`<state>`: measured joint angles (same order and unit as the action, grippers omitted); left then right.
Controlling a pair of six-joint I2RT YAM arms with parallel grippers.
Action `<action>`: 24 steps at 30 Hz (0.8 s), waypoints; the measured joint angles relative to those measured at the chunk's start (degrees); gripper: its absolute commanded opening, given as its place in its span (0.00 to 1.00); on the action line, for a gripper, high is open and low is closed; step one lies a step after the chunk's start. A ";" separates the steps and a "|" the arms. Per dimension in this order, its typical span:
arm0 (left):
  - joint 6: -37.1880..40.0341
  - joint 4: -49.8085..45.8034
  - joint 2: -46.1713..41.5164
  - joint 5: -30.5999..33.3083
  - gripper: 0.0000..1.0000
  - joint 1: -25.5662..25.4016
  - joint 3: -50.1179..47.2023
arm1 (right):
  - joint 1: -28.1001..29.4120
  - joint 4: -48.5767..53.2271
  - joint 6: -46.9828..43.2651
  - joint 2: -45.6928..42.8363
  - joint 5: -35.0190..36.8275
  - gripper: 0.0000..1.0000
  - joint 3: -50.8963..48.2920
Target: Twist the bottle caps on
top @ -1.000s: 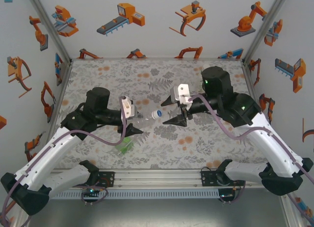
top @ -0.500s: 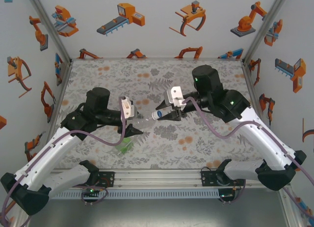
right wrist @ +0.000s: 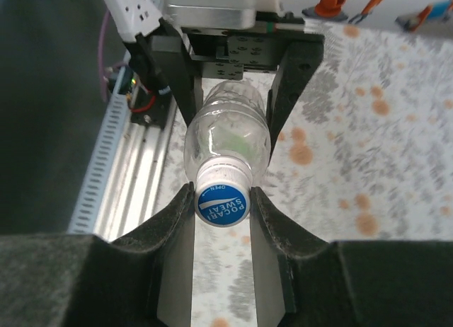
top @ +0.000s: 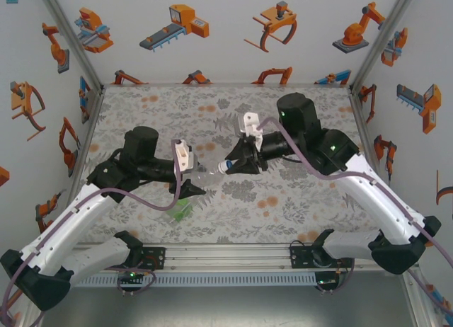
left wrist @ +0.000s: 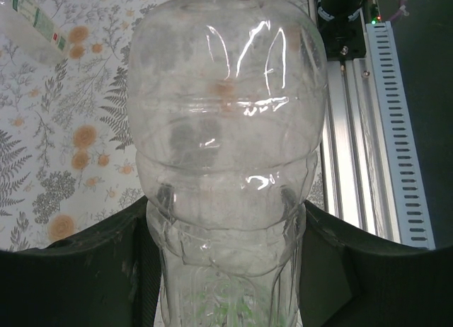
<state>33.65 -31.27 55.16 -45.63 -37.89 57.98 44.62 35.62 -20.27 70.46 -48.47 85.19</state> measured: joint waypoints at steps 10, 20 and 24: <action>-0.22 0.09 0.20 2.58 0.00 -0.13 -0.28 | 0.13 -2.40 55.49 -2.38 17.00 0.00 -4.13; -0.20 -1.05 0.33 6.88 0.00 -0.04 -0.37 | -0.52 1.44 94.27 -1.36 22.91 0.00 -6.29; -0.20 -0.81 0.37 7.10 0.00 0.00 -0.37 | -0.52 2.56 94.75 -0.61 23.45 0.31 -4.90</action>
<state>33.45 -32.08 55.53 -38.52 -37.89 57.60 44.10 38.17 74.48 69.84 -25.02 80.29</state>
